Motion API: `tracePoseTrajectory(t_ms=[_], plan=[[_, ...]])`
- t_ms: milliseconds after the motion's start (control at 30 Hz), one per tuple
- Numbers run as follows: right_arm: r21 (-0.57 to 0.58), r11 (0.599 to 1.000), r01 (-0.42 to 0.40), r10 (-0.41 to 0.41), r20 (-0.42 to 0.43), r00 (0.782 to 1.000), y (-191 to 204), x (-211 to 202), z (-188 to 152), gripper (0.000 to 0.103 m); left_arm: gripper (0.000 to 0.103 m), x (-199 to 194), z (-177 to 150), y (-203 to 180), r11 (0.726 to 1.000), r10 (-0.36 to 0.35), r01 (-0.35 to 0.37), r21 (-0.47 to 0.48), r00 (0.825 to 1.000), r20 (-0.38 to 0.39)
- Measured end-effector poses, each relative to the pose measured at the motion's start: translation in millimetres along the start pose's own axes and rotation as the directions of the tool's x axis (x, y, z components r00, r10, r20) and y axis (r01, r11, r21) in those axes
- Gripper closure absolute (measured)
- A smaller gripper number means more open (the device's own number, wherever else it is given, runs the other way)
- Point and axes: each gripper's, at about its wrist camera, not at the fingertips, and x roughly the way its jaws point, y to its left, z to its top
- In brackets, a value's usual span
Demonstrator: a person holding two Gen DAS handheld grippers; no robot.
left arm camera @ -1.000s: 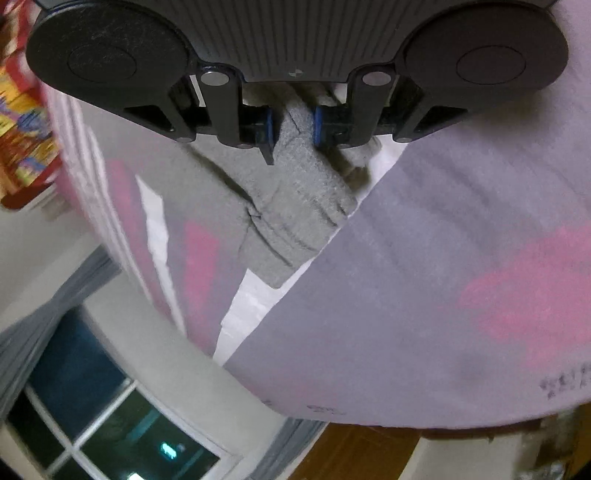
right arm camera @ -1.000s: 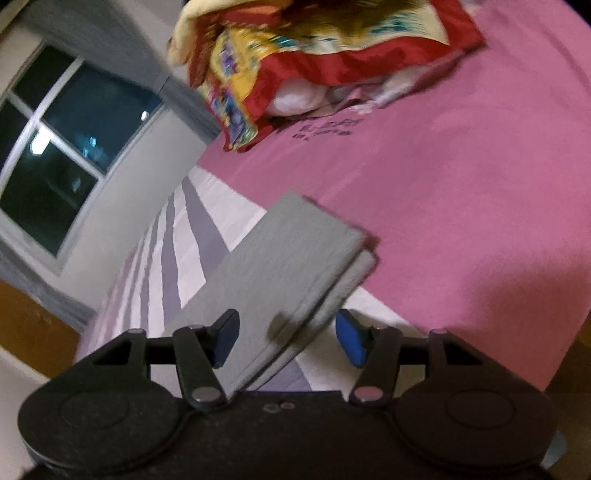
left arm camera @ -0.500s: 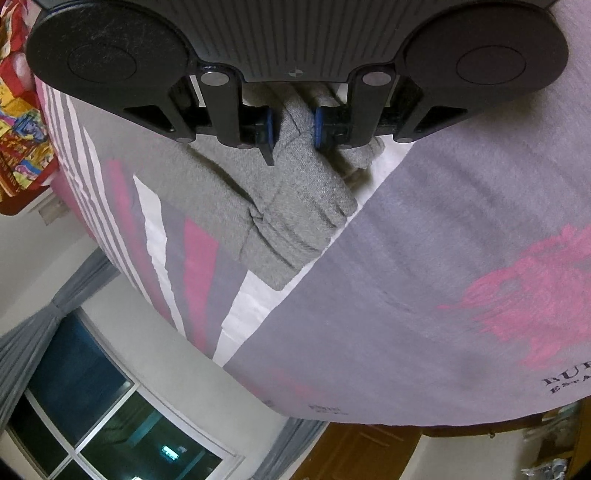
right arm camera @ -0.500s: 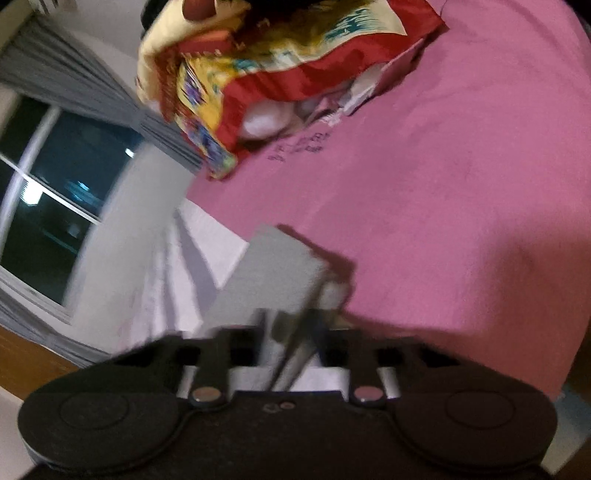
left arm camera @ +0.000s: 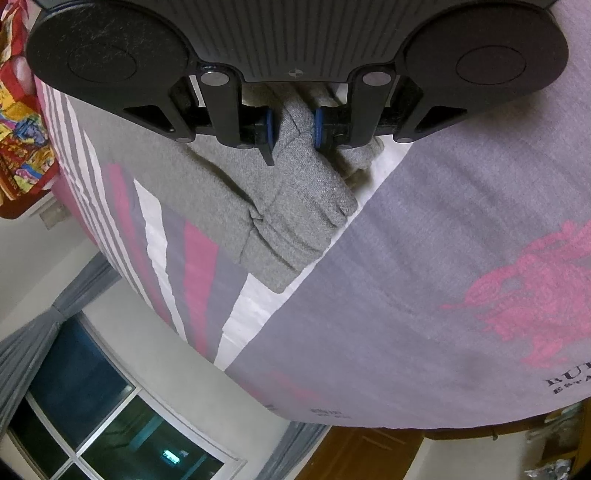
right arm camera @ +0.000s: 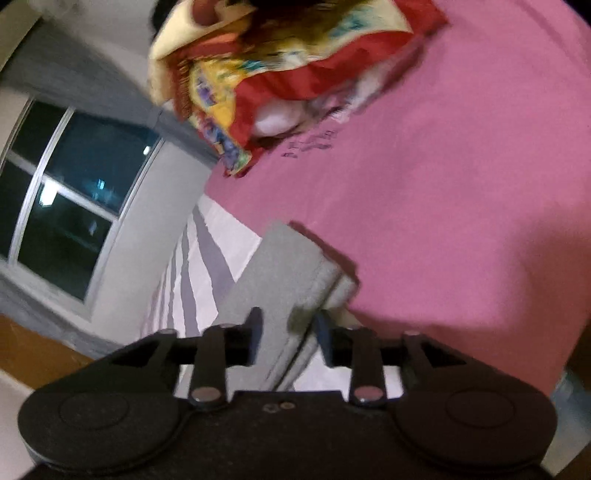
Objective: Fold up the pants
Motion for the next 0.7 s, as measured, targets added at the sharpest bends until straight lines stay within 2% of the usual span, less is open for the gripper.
tracePoseTrajectory(t_ms=[100, 133, 167, 200, 233, 267, 333, 367, 400, 433, 467, 500, 533, 600, 633, 700], plan=[[0.061, 0.998, -0.01, 0.012, -0.027, 1.0, -8, 15, 0, 0.05, 0.082, 2, 1, -2, 1.0, 0.007, -0.007, 0.005, 1.0, -0.005], [0.086, 0.996, -0.007, 0.009, -0.022, 1.0, -9, 18, 3, 0.062, 0.082, 2, 2, -3, 1.0, 0.01, -0.01, 0.006, 1.0, -0.008], [0.082, 0.996, 0.033, -0.032, -0.017, 0.999, -5, 23, 8, 0.079, 0.082, 3, 3, -5, 1.0, 0.015, -0.015, 0.011, 1.0, -0.011], [0.038, 0.997, 0.07, -0.069, -0.027, 0.997, 2, 27, 13, 0.088, 0.082, 3, 5, -6, 1.0, 0.018, -0.018, 0.013, 1.0, -0.015], [-0.051, 0.996, 0.079, -0.08, -0.01, 0.997, 16, 26, 18, 0.089, 0.082, 3, 7, -6, 1.0, 0.011, -0.011, -0.002, 1.0, -0.014], [-0.137, 0.989, 0.051, -0.048, 0.026, 0.998, 32, 20, 19, 0.089, 0.082, 2, 9, -2, 0.999, -0.007, 0.007, -0.034, 1.0, -0.016], [-0.272, 0.961, -0.048, 0.077, 0.097, 0.992, 60, -2, 17, 0.09, 0.082, 0, 15, 6, 0.995, -0.05, 0.049, -0.082, 0.999, -0.006], [-0.329, 0.942, -0.067, 0.114, 0.125, 0.986, 68, -11, 15, 0.09, 0.082, 0, 16, 8, 0.995, -0.055, 0.055, -0.078, 0.998, -0.006], [-0.349, 0.935, -0.057, 0.11, 0.135, 0.985, 68, -13, 15, 0.09, 0.082, 2, 15, 7, 0.997, -0.05, 0.049, -0.056, 0.999, -0.012], [-0.351, 0.936, -0.027, 0.076, 0.124, 0.989, 61, -8, 16, 0.09, 0.082, 5, 13, 8, 0.998, -0.042, 0.041, -0.038, 0.999, -0.019], [-0.334, 0.942, 0.025, 0.005, 0.088, 0.996, 48, 6, 18, 0.09, 0.082, 8, 10, 9, 0.999, -0.041, 0.04, -0.036, 0.999, -0.022], [-0.29, 0.95, 0.113, -0.115, 0.012, 0.993, 31, 28, 20, 0.088, 0.082, 10, 7, 9, 0.999, -0.035, 0.034, -0.034, 0.999, -0.018], [-0.241, 0.957, 0.161, -0.181, -0.064, 0.981, 17, 44, 19, 0.089, 0.081, 10, 5, 7, 0.999, -0.026, 0.026, -0.025, 1.0, -0.013], [-0.219, 0.967, 0.133, -0.143, -0.033, 0.989, 16, 36, 15, 0.082, 0.079, 4, 3, 3, 1.0, -0.022, 0.022, -0.01, 1.0, -0.003], [-0.24, 0.96, 0.142, -0.148, -0.007, 0.989, 21, 29, 12, 0.076, 0.078, -1, 2, 2, 1.0, -0.029, 0.029, 0.006, 1.0, -0.002], [-0.312, 0.928, 0.202, -0.187, 0.079, 0.979, 33, 10, 4, 0.072, 0.075, -15, -1, 5, 0.999, -0.04, 0.039, 0.024, 0.999, 0.01]])
